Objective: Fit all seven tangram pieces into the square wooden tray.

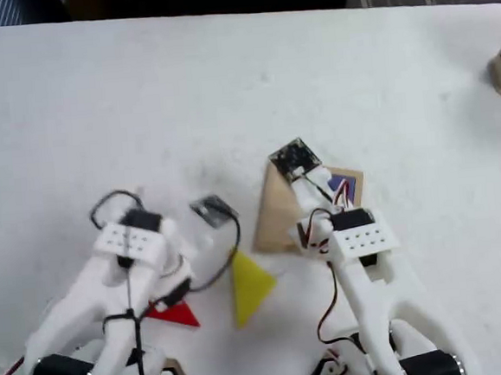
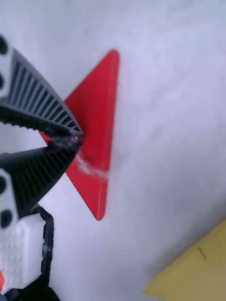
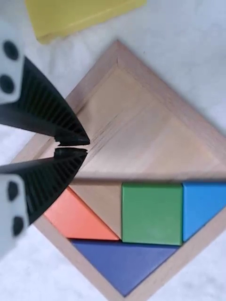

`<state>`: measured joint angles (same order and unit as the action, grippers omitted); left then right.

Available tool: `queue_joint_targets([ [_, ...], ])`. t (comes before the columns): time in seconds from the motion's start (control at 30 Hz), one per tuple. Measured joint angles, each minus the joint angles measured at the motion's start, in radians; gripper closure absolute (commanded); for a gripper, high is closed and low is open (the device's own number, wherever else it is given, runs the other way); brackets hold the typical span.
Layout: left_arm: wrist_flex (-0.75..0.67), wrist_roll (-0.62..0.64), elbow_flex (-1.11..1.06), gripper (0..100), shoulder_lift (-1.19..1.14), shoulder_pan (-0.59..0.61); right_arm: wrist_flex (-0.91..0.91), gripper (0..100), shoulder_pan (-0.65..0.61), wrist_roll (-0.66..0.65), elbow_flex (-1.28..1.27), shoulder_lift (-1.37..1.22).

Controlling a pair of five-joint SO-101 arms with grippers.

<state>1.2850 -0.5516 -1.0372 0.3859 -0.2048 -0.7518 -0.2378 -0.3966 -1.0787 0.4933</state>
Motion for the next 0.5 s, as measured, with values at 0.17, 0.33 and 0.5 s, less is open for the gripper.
queue_joint_targets([
  [0.17, -0.057, -0.026, -0.046, 98, 0.025, -0.028, 0.0, 97.8, 0.0, 0.0, 0.0, 0.0],
  [0.33, -0.112, -0.028, -0.018, 98, -0.078, -0.035, 0.0, 97.8, 0.0, 0.0, 0.0, 0.0],
  [0.5, -0.153, 0.078, 0.078, 98, -0.175, -0.003, 0.0, 97.8, -0.002, 0.0, 0.0, 0.0],
])
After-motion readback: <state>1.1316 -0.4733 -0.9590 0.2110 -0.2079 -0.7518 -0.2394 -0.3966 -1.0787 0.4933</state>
